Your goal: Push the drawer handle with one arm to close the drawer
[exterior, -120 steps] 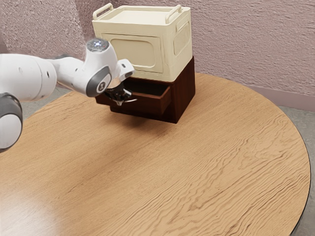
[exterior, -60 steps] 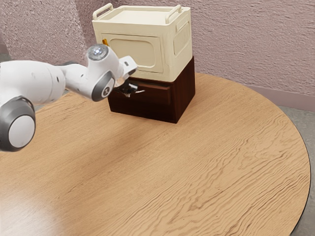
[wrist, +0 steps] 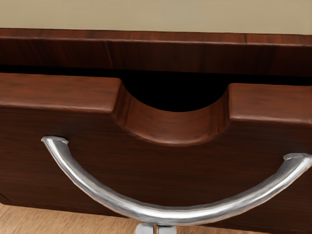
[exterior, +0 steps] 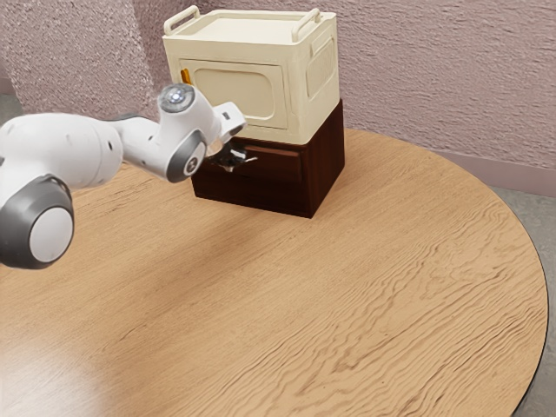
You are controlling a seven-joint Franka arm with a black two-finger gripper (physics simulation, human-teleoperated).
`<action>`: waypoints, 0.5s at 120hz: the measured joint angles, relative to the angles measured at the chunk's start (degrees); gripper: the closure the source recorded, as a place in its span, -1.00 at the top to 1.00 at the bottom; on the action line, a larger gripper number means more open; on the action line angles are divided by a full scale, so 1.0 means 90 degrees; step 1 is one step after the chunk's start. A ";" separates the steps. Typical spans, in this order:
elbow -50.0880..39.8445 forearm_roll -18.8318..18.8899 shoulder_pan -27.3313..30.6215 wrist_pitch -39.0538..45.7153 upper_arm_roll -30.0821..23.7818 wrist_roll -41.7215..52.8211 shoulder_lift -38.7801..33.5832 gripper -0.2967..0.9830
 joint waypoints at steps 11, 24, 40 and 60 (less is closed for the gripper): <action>0.0076 0.0002 0.0042 0.0005 -0.0052 0.0017 0.0048 -0.69; 0.0213 0.0009 0.0078 0.0008 -0.0103 0.0039 0.0120 -0.69; 0.0300 0.0013 0.0153 0.0010 -0.0167 0.0070 0.0170 -0.69; 0.0475 0.0017 0.0160 0.0012 -0.0182 0.0101 0.0286 -0.69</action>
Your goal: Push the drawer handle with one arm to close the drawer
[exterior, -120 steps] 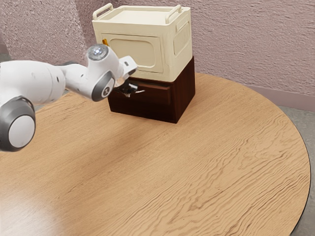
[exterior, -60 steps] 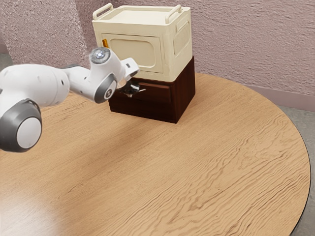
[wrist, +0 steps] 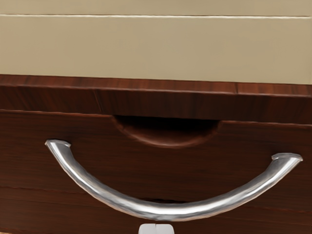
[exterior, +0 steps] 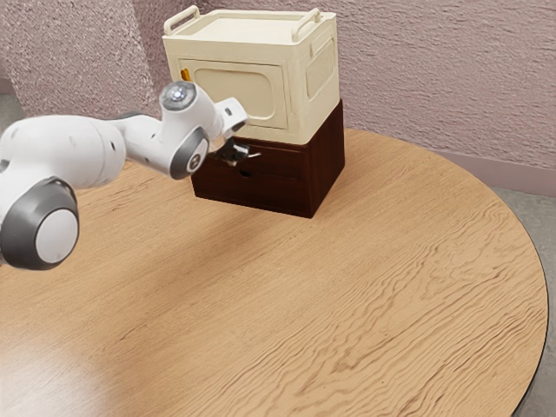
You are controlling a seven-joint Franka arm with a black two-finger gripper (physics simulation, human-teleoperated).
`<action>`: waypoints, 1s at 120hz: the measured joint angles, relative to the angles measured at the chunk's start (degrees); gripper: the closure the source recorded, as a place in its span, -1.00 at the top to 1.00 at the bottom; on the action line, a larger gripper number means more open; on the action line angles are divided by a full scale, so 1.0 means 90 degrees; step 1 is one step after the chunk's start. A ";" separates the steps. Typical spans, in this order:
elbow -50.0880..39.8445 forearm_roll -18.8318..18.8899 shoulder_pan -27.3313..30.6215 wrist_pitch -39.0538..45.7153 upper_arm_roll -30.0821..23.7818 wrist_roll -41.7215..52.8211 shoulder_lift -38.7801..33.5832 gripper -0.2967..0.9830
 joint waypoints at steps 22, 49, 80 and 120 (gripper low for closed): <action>-0.1680 -0.0034 -0.0646 -0.0075 0.0468 -0.0016 -0.1186 -0.69; -0.3224 -0.0110 -0.2996 -0.1550 0.2181 -0.0169 -0.3409 -0.69; -0.2838 -0.0172 -0.3058 -0.4225 0.2153 -0.0286 -0.4340 -0.45; -0.2571 -0.0105 -0.3244 -0.5948 0.2175 -0.0388 -0.4466 0.32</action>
